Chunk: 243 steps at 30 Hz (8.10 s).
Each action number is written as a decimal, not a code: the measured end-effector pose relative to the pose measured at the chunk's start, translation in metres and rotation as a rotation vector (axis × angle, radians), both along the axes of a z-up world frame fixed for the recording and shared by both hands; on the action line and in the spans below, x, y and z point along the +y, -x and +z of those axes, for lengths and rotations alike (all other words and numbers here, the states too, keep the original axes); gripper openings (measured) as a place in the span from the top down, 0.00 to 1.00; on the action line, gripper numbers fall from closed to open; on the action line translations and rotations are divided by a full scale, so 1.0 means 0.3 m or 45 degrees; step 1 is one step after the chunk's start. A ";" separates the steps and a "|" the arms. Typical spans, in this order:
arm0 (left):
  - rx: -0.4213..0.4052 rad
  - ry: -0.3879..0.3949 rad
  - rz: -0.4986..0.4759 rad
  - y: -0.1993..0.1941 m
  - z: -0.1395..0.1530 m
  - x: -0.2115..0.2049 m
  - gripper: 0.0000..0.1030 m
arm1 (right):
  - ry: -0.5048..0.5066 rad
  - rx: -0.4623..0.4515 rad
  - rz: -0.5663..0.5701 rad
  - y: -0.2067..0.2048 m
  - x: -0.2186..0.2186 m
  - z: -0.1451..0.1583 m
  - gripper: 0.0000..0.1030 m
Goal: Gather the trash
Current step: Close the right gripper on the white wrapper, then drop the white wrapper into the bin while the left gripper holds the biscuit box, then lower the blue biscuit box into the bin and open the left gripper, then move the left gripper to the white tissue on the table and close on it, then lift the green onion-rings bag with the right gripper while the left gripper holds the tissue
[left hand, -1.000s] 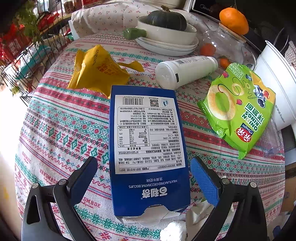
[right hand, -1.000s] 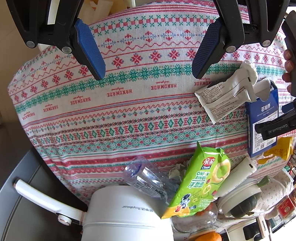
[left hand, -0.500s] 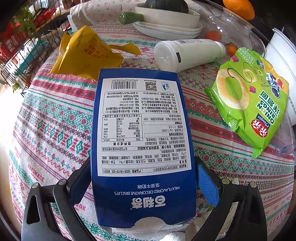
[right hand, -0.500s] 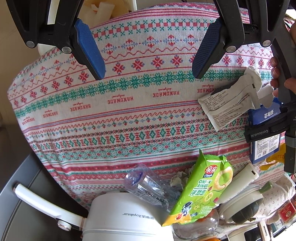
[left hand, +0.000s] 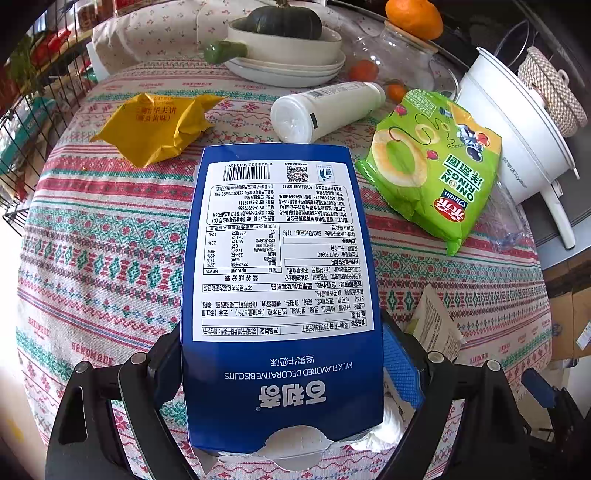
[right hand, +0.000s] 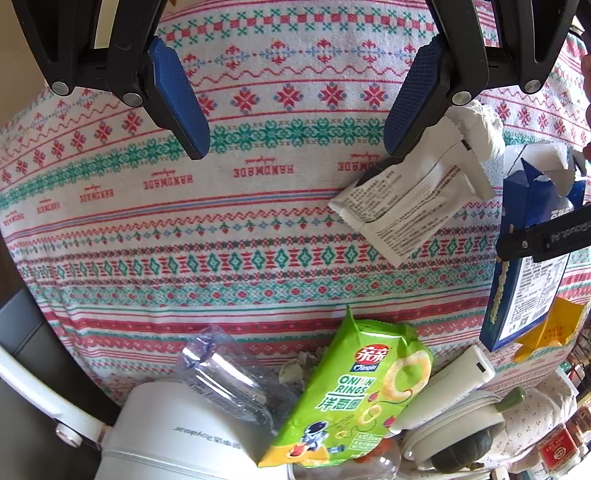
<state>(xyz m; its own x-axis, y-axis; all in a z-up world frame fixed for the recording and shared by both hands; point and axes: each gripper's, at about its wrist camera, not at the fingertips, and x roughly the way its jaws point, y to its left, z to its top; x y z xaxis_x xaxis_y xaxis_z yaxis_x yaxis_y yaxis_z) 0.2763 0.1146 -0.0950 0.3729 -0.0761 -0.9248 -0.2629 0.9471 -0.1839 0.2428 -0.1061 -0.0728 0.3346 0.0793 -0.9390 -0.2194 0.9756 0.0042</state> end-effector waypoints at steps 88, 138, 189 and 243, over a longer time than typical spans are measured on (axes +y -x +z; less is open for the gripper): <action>-0.259 0.159 -0.913 0.500 0.211 -0.706 0.11 | -0.223 -0.068 -0.337 0.435 -0.750 0.138 0.71; -0.132 0.222 -1.212 0.492 -0.012 -1.157 0.02 | -0.338 0.133 -0.775 0.510 -1.141 0.019 0.33; 0.108 0.042 -0.520 0.162 -0.052 -0.254 0.78 | -0.215 0.143 -0.399 0.241 -0.508 0.033 0.29; -0.275 0.118 -0.380 0.345 0.279 -0.055 0.78 | -0.528 -0.237 -0.028 0.098 -0.280 0.259 0.95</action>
<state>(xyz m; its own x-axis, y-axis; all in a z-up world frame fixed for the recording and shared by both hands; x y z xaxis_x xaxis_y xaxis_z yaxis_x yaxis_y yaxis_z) 0.1727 0.0980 -0.0112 0.5072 -0.2903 -0.8114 0.0760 0.9530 -0.2934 0.2134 -0.1902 0.0050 0.5007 0.4273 -0.7528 -0.2330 0.9041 0.3583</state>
